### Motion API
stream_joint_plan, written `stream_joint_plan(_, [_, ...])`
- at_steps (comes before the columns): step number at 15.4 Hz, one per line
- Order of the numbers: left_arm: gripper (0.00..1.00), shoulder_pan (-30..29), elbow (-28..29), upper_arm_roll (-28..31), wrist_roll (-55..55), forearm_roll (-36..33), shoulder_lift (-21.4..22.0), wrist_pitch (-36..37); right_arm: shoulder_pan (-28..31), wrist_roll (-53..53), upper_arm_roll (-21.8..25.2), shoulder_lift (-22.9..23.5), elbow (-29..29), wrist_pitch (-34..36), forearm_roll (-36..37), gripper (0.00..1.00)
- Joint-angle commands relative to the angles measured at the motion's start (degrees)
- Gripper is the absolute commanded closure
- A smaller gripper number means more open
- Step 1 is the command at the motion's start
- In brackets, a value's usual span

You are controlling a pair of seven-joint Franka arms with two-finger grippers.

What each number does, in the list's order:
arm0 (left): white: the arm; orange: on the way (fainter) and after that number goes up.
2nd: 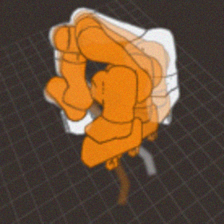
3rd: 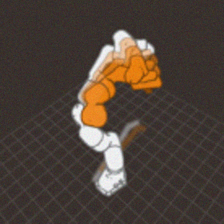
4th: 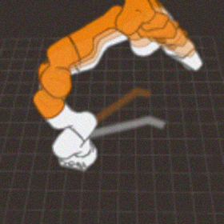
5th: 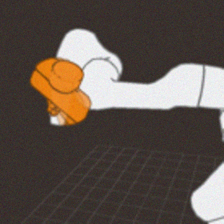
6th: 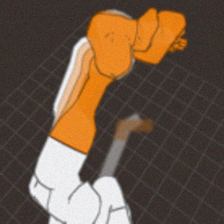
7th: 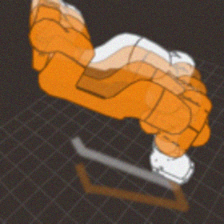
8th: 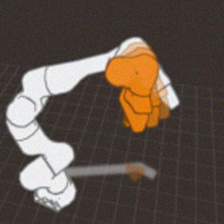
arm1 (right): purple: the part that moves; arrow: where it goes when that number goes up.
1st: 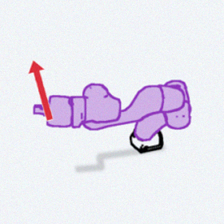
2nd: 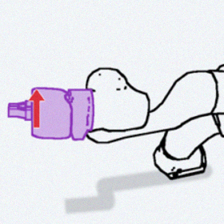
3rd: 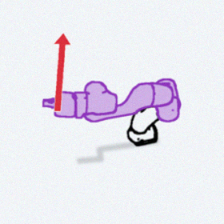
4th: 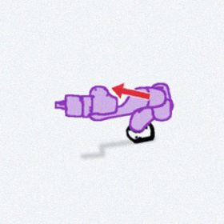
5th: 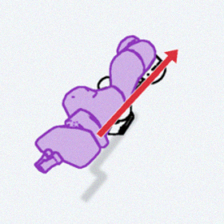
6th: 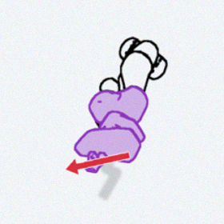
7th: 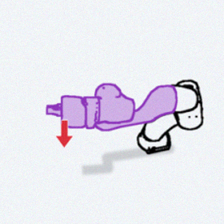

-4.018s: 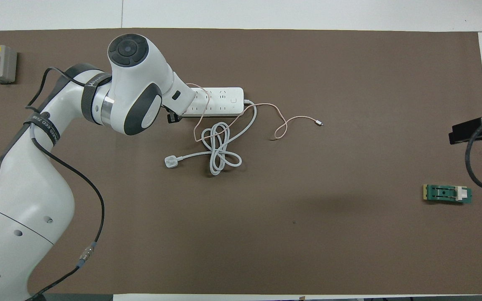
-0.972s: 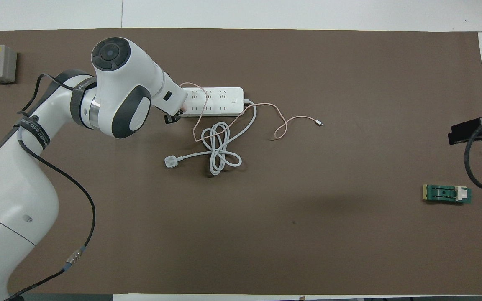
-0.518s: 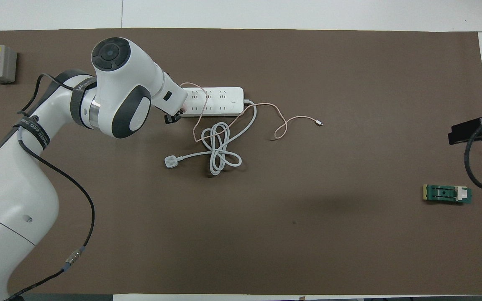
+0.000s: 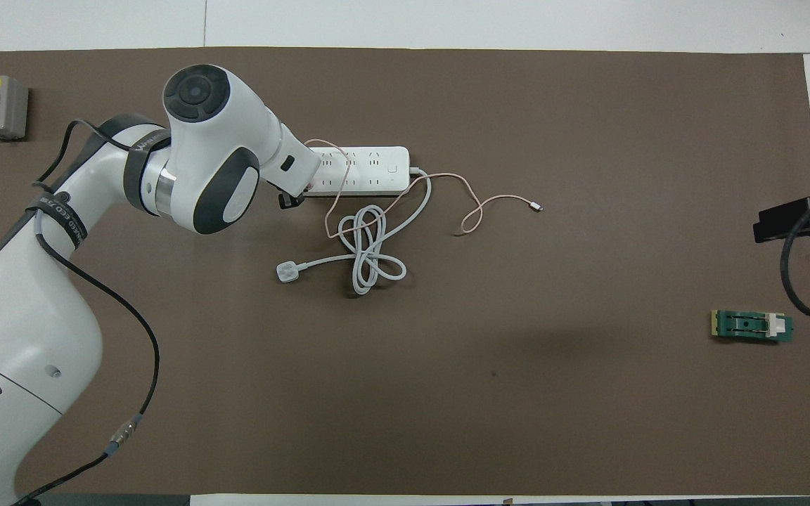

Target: Plug charger into power strip

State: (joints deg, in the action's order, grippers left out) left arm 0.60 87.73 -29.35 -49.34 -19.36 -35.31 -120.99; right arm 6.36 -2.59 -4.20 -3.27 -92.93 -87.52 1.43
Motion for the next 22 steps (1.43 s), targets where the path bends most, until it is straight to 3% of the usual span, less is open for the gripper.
stream_joint_plan(1, [1.00,0.10,2.01,0.61,3.54,-2.08,-3.98,1.37,0.50,0.84,-0.46,-1.13,-1.11,0.34,-0.91,0.00])
stream_joint_plan(15, [1.00,-2.89,-0.01,-0.70,-1.18,2.04,-6.79,0.76,0.50,0.84,-0.46,-1.13,-1.11,0.34,-0.91,0.00])
stream_joint_plan(22, [1.00,-2.89,-5.20,-2.64,-4.10,4.86,-10.04,8.31,0.50,0.84,-0.46,-1.13,-1.11,0.34,-0.91,0.00])
